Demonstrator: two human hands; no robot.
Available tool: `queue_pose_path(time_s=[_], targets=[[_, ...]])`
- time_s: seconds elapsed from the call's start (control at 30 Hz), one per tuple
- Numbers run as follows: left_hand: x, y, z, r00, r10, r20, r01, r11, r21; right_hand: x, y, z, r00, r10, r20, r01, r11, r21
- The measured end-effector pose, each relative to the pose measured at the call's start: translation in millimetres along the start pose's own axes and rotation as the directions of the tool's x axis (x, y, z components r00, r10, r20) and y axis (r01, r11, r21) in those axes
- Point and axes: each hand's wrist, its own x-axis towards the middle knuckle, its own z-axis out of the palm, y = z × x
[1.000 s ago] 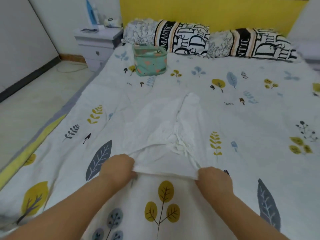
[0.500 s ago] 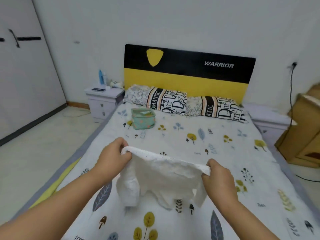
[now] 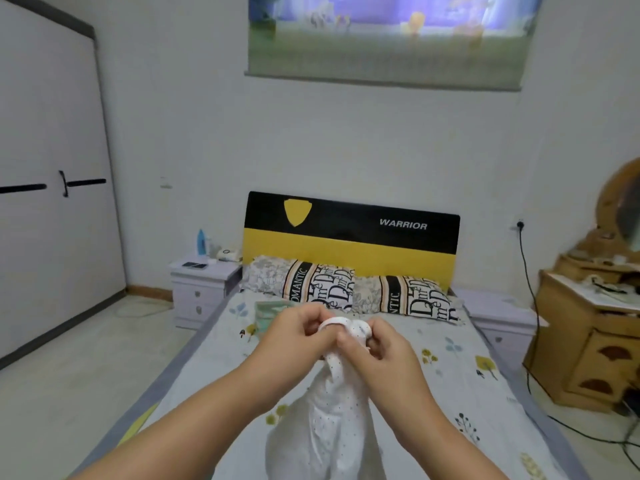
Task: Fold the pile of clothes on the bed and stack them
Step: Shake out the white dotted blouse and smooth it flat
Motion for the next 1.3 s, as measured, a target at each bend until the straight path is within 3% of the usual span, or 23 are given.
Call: queue_pose_path(time_s=[0.1,0.2,0.3,0.37,0.5,0.57,0.67,0.73,0.87,1.1,1.2,1.3], targets=[[-14.7,33.0,-1.8,0.993,0.021,0.115,-0.009,0.995,-0.101,-12.9,-27.0,-3.1,0.996,0.025,0.083,-0.02,0.998,-0.064],[-28.2,60.3,-4.6,0.978,0.085,0.19,-0.084,0.996,-0.013,-21.1,-44.3,-7.0,0.999,-0.037,0.014,0.039,0.968,-0.248],[-35.1,73.6,-11.7,0.99,0.133,0.048,-0.137,0.984,0.117,-30.8,-63.8,-15.9,0.996,-0.078,0.031,0.084,0.966,-0.245],[-37.0,76.9,-18.6,0.996,0.086,0.002,-0.085,0.978,0.193,-38.3,-82.5,-21.8,0.989,-0.117,0.085,0.13,0.977,-0.171],[-49.5,86.4,-20.2,0.943,-0.037,0.33,0.015,0.997,0.07,-51.5,-118.1,-27.9,0.973,-0.157,0.169,0.168,0.984,-0.054],[-55.6,92.7,-17.7,0.919,-0.049,0.391,0.053,0.999,0.001,-57.5,-130.8,-26.8,0.974,-0.176,0.146,0.188,0.979,-0.077],[-60.8,100.7,-11.5,0.951,-0.065,0.304,0.042,0.996,0.082,-63.9,-140.8,-23.6,0.978,-0.194,0.08,0.205,0.966,-0.158],[-61.9,105.2,-10.1,0.981,-0.039,0.192,0.015,0.992,0.122,-65.3,-142.8,-23.7,0.982,-0.189,-0.005,0.177,0.928,-0.329],[-64.6,118.8,-19.7,0.999,-0.051,0.015,0.052,0.992,-0.111,-65.9,-142.7,-41.8,0.962,-0.166,-0.217,0.033,0.859,-0.511],[-69.2,120.6,-46.5,0.998,-0.036,-0.058,0.027,0.986,-0.163,-67.2,-138.7,-80.5,0.906,-0.145,-0.399,-0.05,0.897,-0.439],[-69.6,119.1,-65.0,0.998,-0.035,-0.052,0.033,0.999,-0.032,-68.5,-134.6,-98.1,0.887,-0.135,-0.441,-0.06,0.914,-0.401],[-69.0,116.6,-87.9,0.997,-0.064,0.043,0.056,0.985,0.165,-73.8,-134.2,-107.0,0.894,-0.131,-0.428,-0.042,0.927,-0.372]])
